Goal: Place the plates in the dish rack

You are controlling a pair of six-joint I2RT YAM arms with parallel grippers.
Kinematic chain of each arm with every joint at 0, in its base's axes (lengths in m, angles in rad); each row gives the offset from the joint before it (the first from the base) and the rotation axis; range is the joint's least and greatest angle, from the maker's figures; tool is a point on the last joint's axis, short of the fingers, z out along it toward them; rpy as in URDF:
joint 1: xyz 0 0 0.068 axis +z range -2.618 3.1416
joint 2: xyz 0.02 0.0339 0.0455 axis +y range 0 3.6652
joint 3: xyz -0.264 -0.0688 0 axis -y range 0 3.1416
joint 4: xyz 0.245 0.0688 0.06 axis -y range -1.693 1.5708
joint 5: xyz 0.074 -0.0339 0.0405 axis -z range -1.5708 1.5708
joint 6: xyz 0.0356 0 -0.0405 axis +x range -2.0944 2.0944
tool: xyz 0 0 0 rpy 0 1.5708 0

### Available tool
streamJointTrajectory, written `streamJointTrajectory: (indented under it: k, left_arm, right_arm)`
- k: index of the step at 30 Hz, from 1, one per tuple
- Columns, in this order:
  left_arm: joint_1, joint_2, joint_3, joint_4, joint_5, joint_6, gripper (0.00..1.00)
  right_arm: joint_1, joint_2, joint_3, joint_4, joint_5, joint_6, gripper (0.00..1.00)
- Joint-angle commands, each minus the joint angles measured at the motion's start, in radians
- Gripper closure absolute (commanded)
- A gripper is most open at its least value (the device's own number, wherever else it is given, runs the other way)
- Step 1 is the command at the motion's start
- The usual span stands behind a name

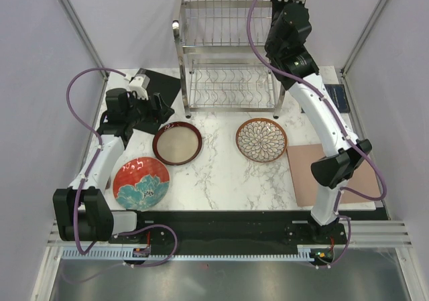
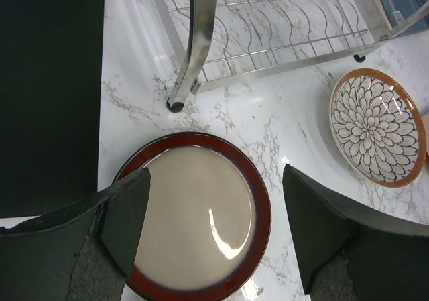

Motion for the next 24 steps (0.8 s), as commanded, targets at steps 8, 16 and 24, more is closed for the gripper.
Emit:
streamJointTrajectory:
  k: [8,16,24]
  left_arm:
    - [0.003,-0.007,-0.066,0.141,-0.019,-0.052,0.14]
    - [0.004,0.019,-0.079,0.169,-0.016,-0.074,0.14]
    - [0.004,0.063,-0.076,0.210,-0.006,-0.085,0.14]
  right_arm:
    - [-0.009,0.070,0.169,0.073,0.062,-0.055,1.00]
    - [-0.016,0.102,0.146,0.020,0.071,-0.048,1.00]
    - [-0.052,0.173,0.190,0.011,0.077,-0.041,1.00]
